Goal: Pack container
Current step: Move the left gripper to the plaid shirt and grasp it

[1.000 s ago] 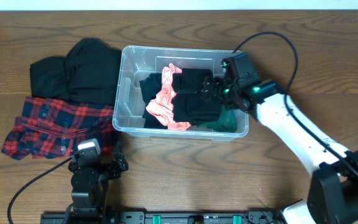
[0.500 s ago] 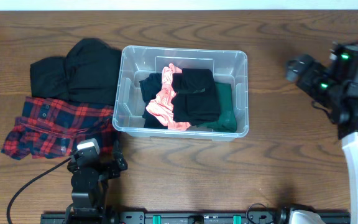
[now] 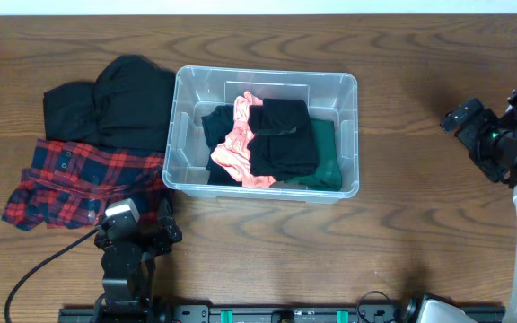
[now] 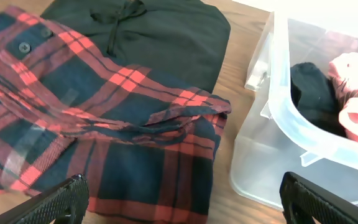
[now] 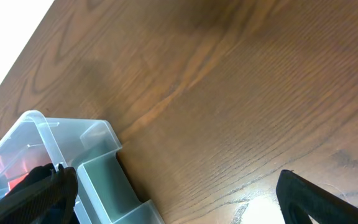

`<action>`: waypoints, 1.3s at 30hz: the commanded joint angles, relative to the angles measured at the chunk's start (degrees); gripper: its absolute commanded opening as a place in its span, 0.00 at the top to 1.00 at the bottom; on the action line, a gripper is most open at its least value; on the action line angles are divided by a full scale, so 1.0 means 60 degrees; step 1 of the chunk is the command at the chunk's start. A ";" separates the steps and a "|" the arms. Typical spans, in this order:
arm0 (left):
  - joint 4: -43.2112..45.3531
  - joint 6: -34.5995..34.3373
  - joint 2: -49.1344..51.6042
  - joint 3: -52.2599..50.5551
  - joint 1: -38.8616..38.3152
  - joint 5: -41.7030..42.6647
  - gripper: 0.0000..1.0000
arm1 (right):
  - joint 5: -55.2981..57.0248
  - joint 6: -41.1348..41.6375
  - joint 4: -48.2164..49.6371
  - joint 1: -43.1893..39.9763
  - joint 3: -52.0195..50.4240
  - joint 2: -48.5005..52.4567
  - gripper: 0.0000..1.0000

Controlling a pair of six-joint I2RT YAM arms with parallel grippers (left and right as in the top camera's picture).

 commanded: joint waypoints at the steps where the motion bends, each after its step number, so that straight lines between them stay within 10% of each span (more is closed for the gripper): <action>1: 0.0025 -0.0557 0.0514 0.1144 -0.0051 -0.0047 0.02 | -0.0066 -0.0080 -0.0029 -0.0080 -0.0029 0.0015 0.01; 14: -0.2991 -0.0583 0.6637 0.7537 -0.0044 -0.0055 0.02 | -0.0062 -0.0091 -0.0029 -0.0080 -0.0029 0.0015 0.01; 18: -0.3679 -0.3031 0.7216 0.7621 0.0426 -0.1093 0.02 | -0.0062 -0.0091 -0.0029 -0.0080 -0.0029 0.0015 0.01; 29: -0.4521 -0.3501 0.7766 0.7617 0.5402 0.0630 0.02 | -0.0062 -0.0091 -0.0029 -0.0080 -0.0029 0.0015 0.01; 39: -0.3705 -0.1698 1.0754 0.7617 0.9398 0.4462 0.02 | -0.0062 -0.0091 -0.0029 -0.0080 -0.0029 0.0015 0.01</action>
